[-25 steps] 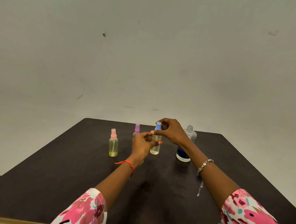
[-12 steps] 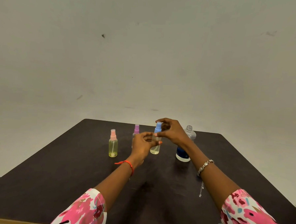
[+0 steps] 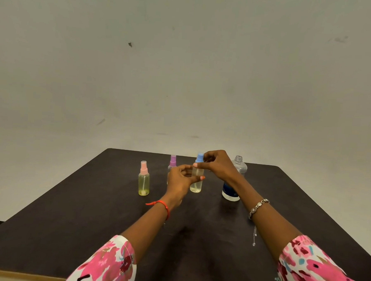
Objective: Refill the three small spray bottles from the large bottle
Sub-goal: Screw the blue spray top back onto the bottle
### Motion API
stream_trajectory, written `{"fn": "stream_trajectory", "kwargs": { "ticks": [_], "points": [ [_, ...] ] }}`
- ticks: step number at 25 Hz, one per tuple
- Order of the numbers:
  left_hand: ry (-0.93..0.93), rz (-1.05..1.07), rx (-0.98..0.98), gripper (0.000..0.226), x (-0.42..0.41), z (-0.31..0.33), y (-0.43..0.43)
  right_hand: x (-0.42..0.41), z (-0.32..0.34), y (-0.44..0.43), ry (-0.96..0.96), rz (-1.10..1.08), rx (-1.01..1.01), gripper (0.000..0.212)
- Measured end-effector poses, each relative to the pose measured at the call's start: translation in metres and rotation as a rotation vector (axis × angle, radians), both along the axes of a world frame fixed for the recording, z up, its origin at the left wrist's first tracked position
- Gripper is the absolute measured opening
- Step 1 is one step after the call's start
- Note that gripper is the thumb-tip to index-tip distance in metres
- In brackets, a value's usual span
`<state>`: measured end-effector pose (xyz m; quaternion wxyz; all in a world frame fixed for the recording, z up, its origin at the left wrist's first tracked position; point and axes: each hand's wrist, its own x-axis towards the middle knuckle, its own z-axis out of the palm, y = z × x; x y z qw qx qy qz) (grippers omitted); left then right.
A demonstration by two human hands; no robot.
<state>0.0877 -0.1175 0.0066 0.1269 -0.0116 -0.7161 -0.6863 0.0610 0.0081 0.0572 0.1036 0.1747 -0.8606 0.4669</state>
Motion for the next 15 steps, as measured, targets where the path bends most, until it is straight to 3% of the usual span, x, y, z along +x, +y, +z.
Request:
{"fn": "stream_trajectory", "kwargs": {
  "ticks": [4, 11, 15],
  "points": [
    [0.008, 0.0, 0.007, 0.05, 0.0026, 0.0012, 0.0001, -0.0025, -0.0015, -0.002, -0.028, 0.007, 0.025, 0.036],
    [0.017, -0.006, -0.004, 0.05, 0.0033, 0.0026, -0.0025, -0.0039, -0.0019, -0.0031, -0.02, -0.037, -0.01, 0.026],
    [0.01, -0.01, 0.005, 0.048, 0.0033, 0.001, -0.0032, -0.0041, -0.0035, -0.0031, -0.038, 0.014, 0.034, 0.034]
  ]
}}
